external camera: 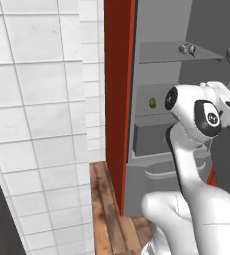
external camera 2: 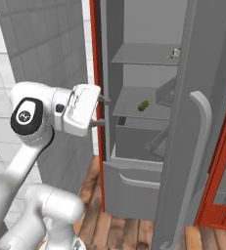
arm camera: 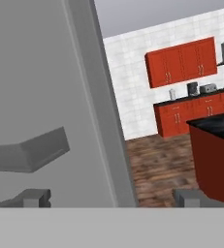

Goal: Gather the cucumber and avocado from the fridge and place them on a tray on the dining counter. Then gather the fishs from the fridge and place them on the other tray.

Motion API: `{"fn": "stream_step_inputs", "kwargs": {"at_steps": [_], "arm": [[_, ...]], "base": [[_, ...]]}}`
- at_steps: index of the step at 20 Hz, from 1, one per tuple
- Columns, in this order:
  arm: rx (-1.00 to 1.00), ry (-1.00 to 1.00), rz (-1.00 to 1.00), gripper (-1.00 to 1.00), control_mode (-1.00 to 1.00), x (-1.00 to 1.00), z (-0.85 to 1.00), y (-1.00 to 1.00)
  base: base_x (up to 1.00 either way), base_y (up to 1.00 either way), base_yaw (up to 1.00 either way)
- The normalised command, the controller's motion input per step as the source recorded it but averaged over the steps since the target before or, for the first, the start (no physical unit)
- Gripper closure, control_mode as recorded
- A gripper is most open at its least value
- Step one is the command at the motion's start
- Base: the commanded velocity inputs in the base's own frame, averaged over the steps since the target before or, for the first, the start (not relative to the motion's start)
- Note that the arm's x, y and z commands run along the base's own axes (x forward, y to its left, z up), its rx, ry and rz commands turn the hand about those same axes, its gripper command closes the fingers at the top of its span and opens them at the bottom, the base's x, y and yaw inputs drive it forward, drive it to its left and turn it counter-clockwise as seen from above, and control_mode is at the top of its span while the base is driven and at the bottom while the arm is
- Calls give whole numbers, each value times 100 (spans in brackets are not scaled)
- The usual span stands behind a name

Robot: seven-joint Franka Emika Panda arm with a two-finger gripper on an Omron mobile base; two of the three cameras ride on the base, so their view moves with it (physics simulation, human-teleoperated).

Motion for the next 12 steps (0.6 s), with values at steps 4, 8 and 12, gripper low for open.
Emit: {"fn": "stream_step_inputs", "kwargs": {"at_steps": [4, 8, 12], "arm": [[-4, -2, 0, -100, -100, 19, 0, -39], [-5, 0, -1, -100, -100, 37, 3, -46], [-8, 1, -2, -100, -100, 31, 10, -33]], "base": [[0, 0, 0], [0, 0, 0], [0, 0, 0]]}}
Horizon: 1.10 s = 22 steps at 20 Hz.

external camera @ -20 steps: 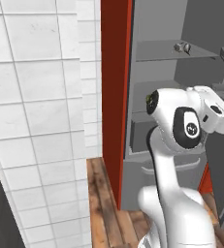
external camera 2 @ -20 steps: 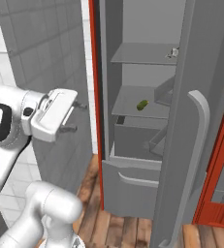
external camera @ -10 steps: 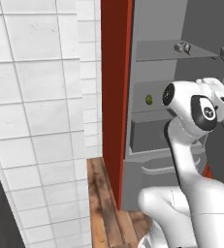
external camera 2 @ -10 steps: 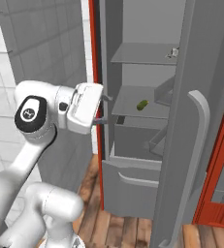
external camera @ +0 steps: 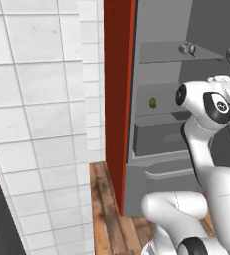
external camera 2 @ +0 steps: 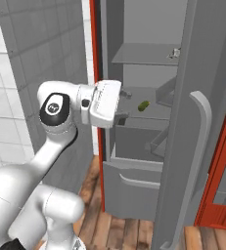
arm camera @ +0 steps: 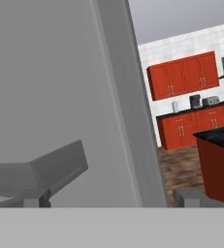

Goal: Gather the cucumber and avocado from the fridge and place them on a tray on the dining counter. Then gather the fishs from the fridge and place them on the other tray.

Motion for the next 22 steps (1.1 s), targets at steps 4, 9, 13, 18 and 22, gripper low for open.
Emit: {"fn": "stream_step_inputs", "kwargs": {"at_steps": [4, 9, 13, 18, 22], "arm": [[-3, 2, 0, -100, -100, 13, 12, -39], [0, 2, 0, -100, -100, 19, 0, -13], [0, 5, 0, -100, -100, 34, 2, -8], [0, 3, 0, -100, -100, 39, 0, -20], [0, 2, 0, -100, -100, 40, 0, -25]], "base": [[0, 0, 0], [0, 0, 0], [0, 0, 0], [0, 0, 0], [0, 0, 0]]}}
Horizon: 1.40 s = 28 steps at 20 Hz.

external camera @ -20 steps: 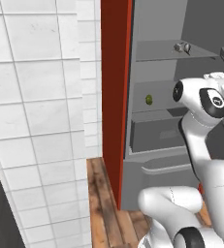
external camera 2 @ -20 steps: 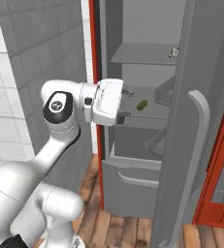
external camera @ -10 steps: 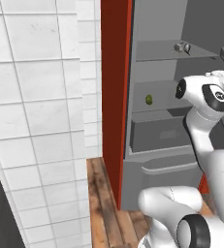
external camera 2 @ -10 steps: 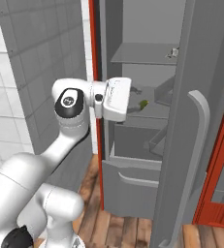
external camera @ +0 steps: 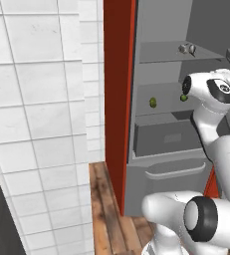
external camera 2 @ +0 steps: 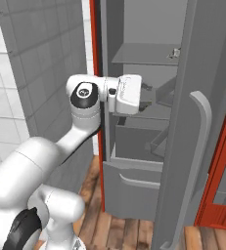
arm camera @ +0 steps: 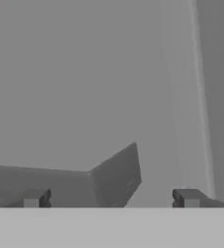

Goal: Gather the cucumber and avocado from the fridge and place them on a tray on the dining counter. Then gather the fishs from the fridge and place them on the other tray.

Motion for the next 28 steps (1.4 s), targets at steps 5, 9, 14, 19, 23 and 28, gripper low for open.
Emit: {"fn": "stream_step_inputs", "kwargs": {"at_steps": [5, 9, 14, 19, 23, 28], "arm": [[0, 0, 0, -100, -100, 35, 0, -29], [0, 0, 0, -100, -100, 30, 0, -29], [0, 1, 0, -100, -100, 12, -11, -24], [0, 1, 0, -100, -100, 3, -10, -37], [0, 0, 0, -100, -100, 2, -1, -57], [0, 1, 0, -100, -100, 3, -1, -44]], "base": [[0, 0, 0], [0, 0, 0], [0, 0, 0], [0, 0, 0], [0, 0, 0], [0, 0, 0]]}}
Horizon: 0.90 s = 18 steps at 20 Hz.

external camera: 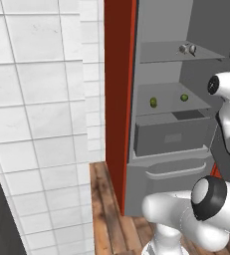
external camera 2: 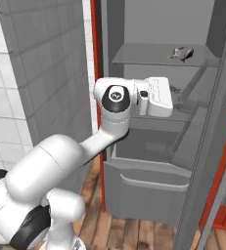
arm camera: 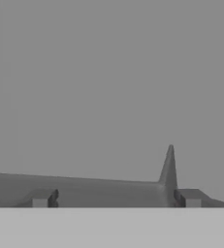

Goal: Gather the cucumber and avocado from the fridge and place them on a tray on the dining counter. Then gather the fishs from the fridge and place them on the other tray.

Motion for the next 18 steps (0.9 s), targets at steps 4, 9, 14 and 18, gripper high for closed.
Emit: {"fn": "stream_step_inputs", "kwargs": {"at_steps": [4, 9, 14, 18], "arm": [[0, 0, 0, -100, -100, 6, 0, -36], [0, 2, 1, -100, -100, 14, 0, -18], [0, 3, 0, -100, -100, 21, 0, -8], [0, 0, 2, -100, -100, 31, -1, -22]], "base": [[0, 0, 0], [0, 0, 0], [0, 0, 0], [0, 0, 0]]}}
